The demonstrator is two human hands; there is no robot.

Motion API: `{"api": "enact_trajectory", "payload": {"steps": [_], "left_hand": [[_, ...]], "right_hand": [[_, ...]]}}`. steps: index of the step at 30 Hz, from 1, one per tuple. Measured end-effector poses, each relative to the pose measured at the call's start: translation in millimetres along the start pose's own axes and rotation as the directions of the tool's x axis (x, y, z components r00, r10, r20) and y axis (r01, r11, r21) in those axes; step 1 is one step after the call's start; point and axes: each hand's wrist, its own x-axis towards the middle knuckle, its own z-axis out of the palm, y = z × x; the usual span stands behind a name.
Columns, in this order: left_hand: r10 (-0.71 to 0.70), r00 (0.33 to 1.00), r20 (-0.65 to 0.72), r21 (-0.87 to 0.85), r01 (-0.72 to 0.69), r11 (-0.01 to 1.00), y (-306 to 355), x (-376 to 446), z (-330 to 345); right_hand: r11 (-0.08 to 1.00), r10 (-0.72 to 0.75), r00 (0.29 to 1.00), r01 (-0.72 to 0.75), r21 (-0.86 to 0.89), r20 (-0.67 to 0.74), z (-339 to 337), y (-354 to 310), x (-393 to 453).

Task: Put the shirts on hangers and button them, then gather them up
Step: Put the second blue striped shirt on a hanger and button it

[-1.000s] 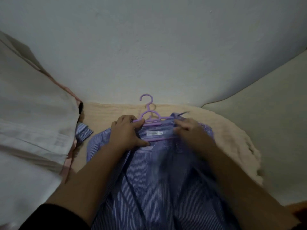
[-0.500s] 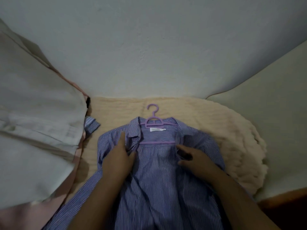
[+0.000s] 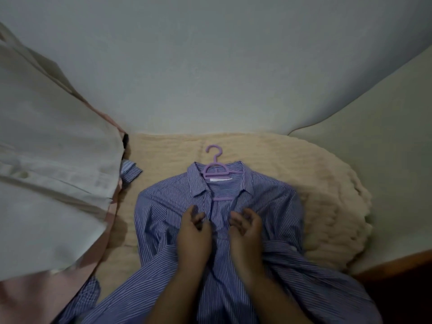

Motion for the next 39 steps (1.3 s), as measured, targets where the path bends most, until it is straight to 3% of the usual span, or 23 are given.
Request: {"api": "enact_trajectory", "payload": {"steps": [4, 9, 14, 16, 19, 22, 25, 28, 30, 32, 35, 37, 39], "left_hand": [[0.080, 0.996, -0.028, 0.146, -0.075, 0.986, 8.3, 11.2, -3.7], [0.038, 0.996, 0.077, 0.138, -0.048, 0.989, 23.0, 36.2, 0.6], [-0.075, 0.995, 0.062, -0.065, 0.079, 0.995, 21.4, 44.0, -4.8], [-0.058, 0.993, 0.099, 0.011, 0.057, 0.998, 18.6, 38.4, -11.5], [-0.008, 0.988, 0.152, 0.352, -0.047, 0.935, 16.8, 26.7, -27.6], [-0.010, 0.985, 0.171, 0.593, -0.095, 0.800, 22.9, 16.0, -45.5], [-0.028, 0.984, 0.176, 0.700, -0.106, 0.706, 35.3, 7.5, -55.5], [-0.058, 0.981, 0.185, 0.656, -0.079, 0.750, 49.1, -0.8, -61.3], [-0.024, 0.977, 0.212, 0.484, -0.083, 0.871, 56.5, -12.8, -58.6], [0.012, 0.968, 0.252, 0.304, -0.091, 0.948, 57.4, -29.6, -47.7], [-0.043, 0.948, 0.314, 0.199, -0.021, 0.980, 32.5, -50.8, -22.8], [-0.072, 0.964, 0.257, 0.162, 0.030, 0.986, 8.7, -57.4, -14.6], [-0.053, 0.982, 0.182, 0.119, 0.032, 0.992, -5.2, -58.4, -13.5]], "right_hand": [[0.995, 0.054, 0.997, -0.050, -0.082, 0.055, -0.8, -7.0, 9.5], [0.973, 0.107, 0.981, -0.070, -0.219, 0.163, 7.6, -16.3, 32.6], [0.965, 0.205, 0.943, -0.151, -0.214, 0.261, 3.9, -22.7, 45.1], [0.955, 0.238, 0.934, -0.175, -0.240, 0.268, -1.4, -26.2, 44.3], [0.933, 0.292, 0.918, -0.211, -0.291, 0.269, -15.7, -28.0, 46.8], [0.816, 0.238, 0.925, -0.026, -0.577, 0.295, -31.3, -37.3, 41.8], [0.565, 0.191, 0.919, 0.184, -0.804, 0.344, -38.1, -47.1, 31.7], [0.477, 0.241, 0.901, 0.214, -0.852, 0.362, -42.2, -54.8, 22.3], [0.500, 0.267, 0.902, 0.171, -0.849, 0.340, -41.9, -52.4, 17.9], [0.655, 0.227, 0.937, 0.053, -0.754, 0.264, -39.1, -41.0, 10.5], [0.920, 0.249, 0.965, -0.207, -0.333, 0.086, -31.5, -22.3, -6.8], [0.956, 0.257, 0.966, -0.249, -0.154, 0.038, -29.5, -11.1, -18.7], [0.973, 0.201, 0.979, -0.197, -0.120, 0.019, -29.3, 1.3, -24.4]]}}
